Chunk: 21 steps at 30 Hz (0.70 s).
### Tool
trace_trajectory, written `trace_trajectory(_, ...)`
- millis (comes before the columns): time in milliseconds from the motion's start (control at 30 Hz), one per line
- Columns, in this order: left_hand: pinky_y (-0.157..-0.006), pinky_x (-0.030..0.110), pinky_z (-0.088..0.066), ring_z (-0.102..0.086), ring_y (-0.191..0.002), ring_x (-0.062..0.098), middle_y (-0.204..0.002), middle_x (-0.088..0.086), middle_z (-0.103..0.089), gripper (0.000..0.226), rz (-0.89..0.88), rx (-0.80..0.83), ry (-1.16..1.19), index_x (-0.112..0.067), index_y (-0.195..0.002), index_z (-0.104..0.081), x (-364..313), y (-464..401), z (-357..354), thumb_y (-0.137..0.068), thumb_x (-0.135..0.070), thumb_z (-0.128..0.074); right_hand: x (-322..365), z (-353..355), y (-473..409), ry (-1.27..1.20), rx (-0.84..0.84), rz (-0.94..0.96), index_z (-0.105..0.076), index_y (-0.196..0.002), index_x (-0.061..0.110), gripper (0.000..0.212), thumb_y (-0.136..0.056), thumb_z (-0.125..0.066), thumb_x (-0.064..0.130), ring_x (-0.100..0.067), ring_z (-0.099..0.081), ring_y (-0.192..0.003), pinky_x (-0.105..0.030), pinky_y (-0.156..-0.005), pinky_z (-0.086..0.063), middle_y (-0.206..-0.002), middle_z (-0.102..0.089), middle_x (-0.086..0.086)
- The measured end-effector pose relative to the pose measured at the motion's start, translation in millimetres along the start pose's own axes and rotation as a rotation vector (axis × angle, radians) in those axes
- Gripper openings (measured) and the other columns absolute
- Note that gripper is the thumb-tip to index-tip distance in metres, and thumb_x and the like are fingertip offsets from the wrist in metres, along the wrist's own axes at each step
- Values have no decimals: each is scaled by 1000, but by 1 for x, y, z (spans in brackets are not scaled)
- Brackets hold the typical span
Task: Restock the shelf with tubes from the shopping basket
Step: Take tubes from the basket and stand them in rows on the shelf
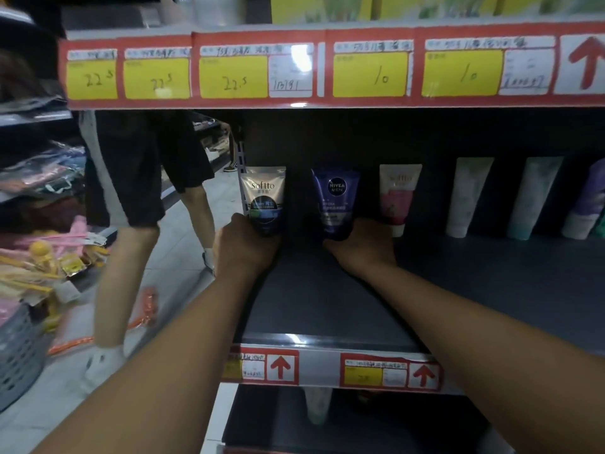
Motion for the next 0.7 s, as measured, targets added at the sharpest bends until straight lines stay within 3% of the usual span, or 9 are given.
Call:
trace_trajectory(100,-80,43,-55,-65,-105,38,-110,15,-70,80,3,-3,-11,-13,-117,-63,0,-1,-1,-63,-71,-58,-2,-2,1,-11,24,-5,-65,-92,20,28,-86,-77,45,-19,-64,-83,-22,-54,-36,-85,-60,1)
trace_trajectory(200,-80,40,-50,-63,-110,40,-116,18,-70,80,-5,2,-14,-9,-122,-62,1,-6,-3,-68,-68,-60,-1,-3,0,-1,27,15,-69,-98,19,31,-86,-76,47,-14,-54,-77,-16,-50,-29,-86,-57,3)
trace_trajectory(300,-83,41,-52,-64,-111,39,-118,16,-70,70,1,-1,-2,-10,-123,-62,5,-8,-5,-76,-62,-68,-1,-3,-1,2,33,18,-70,-106,17,37,-87,-76,47,-19,-64,-89,-22,-55,-35,-93,-64,-1)
trace_trajectory(400,-80,39,-50,-63,-111,39,-118,17,-70,63,-5,-22,5,-9,-124,-62,6,-10,-7,-82,-54,-73,0,-3,-1,9,20,25,-70,-113,15,43,-87,-76,48,-26,-68,-102,-24,-71,-40,-111,-72,-7)
trace_trajectory(700,-85,42,-54,-63,-112,39,-119,16,-70,65,-38,-29,-11,-9,-126,-62,5,-11,-7,-82,-56,-72,1,0,0,16,-6,35,-73,-108,13,42,-86,-76,49,-29,-69,-104,-27,-76,-47,-110,-74,-11)
Point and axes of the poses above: each hand's wrist, its own y-axis away from the middle knuckle, its own z-axis out of the back of the hand, x = y × z, the point moved 9 cm from there along -y, towards the middle knuckle
